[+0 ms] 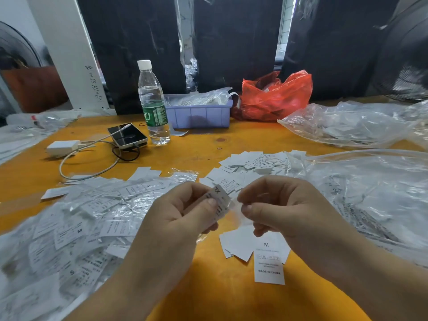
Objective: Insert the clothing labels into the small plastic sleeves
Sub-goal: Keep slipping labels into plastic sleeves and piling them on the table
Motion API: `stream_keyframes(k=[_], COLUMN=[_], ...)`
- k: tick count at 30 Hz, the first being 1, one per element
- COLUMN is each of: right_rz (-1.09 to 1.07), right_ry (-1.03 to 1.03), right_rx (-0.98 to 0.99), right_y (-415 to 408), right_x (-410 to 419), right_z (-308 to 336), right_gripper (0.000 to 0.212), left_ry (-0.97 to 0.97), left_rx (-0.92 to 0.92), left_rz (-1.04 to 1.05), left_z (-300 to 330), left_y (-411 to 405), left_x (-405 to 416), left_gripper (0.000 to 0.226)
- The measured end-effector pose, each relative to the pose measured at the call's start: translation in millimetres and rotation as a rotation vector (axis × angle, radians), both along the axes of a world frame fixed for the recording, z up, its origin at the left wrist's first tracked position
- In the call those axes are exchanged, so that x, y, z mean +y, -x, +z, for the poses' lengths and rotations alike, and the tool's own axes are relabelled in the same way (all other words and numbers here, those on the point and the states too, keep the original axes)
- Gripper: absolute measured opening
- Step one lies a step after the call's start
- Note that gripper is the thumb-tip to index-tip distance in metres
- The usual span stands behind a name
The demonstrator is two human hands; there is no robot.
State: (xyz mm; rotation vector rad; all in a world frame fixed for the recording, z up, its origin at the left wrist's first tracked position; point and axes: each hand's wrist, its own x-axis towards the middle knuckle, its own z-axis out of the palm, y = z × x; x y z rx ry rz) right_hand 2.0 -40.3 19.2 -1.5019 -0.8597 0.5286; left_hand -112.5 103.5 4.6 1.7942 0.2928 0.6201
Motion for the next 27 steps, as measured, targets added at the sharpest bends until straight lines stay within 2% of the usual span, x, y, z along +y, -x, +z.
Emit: stream_keyframes(k=[5, 13, 21, 24, 27], right_rz=[0.014, 0.008, 0.014, 0.029, 0.082], right_ry=[-0.108, -0.137, -0.126, -0.125, -0.059], right_rx=[0.056, 0.063, 0.128, 0.117, 0.114], right_y=[0.5, -0.9, -0.8, 0.4, 0.5], right_x=[-1.1, -1.5, -1.7, -0.5, 0.0], right_z=[3.5, 3.8, 4.1, 4.1, 1.9], right_gripper=[0.034, 0.044, 0.046, 0.046, 0.057], left_ry=[0.127, 0.091, -0.032, -0.135, -0.227], left_rx=[-0.025, -0.053, -0.017, 0.005, -0.007], left_rz=[0.032, 0.055, 0.082, 0.115, 0.142], left_z=[-0.2, 2.1, 2.4, 0.9, 3.1], left_y=[-1.0, 2.3, 3.0, 2.9, 4.2], left_x=[0.3, -0.9, -3.5, -5.1, -7.9], left_gripper=[0.027, 0.022, 0.028, 0.034, 0.033])
